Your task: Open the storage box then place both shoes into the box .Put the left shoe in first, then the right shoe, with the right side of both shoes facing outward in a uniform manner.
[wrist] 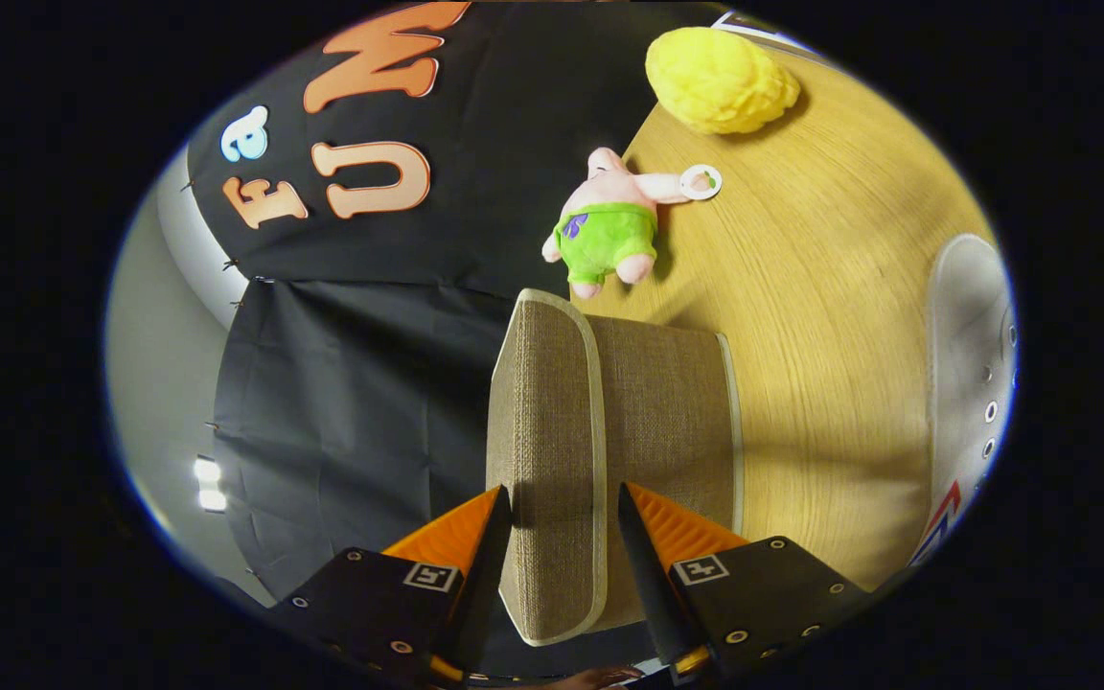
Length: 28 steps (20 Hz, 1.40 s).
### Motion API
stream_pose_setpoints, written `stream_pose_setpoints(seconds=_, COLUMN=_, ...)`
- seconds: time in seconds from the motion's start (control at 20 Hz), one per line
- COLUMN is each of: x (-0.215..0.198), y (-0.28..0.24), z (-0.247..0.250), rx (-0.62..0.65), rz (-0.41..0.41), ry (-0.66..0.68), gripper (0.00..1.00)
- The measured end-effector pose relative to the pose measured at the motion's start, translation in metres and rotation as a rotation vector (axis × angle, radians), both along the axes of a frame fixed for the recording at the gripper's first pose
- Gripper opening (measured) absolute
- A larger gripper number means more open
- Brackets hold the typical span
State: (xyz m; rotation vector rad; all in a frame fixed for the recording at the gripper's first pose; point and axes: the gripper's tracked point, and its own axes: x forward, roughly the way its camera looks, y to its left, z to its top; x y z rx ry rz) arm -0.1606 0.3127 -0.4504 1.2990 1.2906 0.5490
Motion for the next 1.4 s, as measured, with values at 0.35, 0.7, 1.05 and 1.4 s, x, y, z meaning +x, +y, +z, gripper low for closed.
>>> stream_pose_setpoints(seconds=0.35, x=0.001, y=0.008, z=-0.007, rx=0.011, rz=0.005, ry=0.007, gripper=0.67)
stream_pose_setpoints(seconds=0.7, x=0.006, y=0.026, z=-0.009, rx=0.026, rz=-0.010, ry=0.029, gripper=0.67)
stream_pose_setpoints(seconds=1.05, x=0.017, y=0.044, z=0.005, rx=0.130, rz=-0.067, ry=-0.008, gripper=0.67)
stream_pose_setpoints(seconds=1.4, x=0.002, y=0.054, z=0.007, rx=0.184, rz=-0.013, ry=-0.008, gripper=0.88)
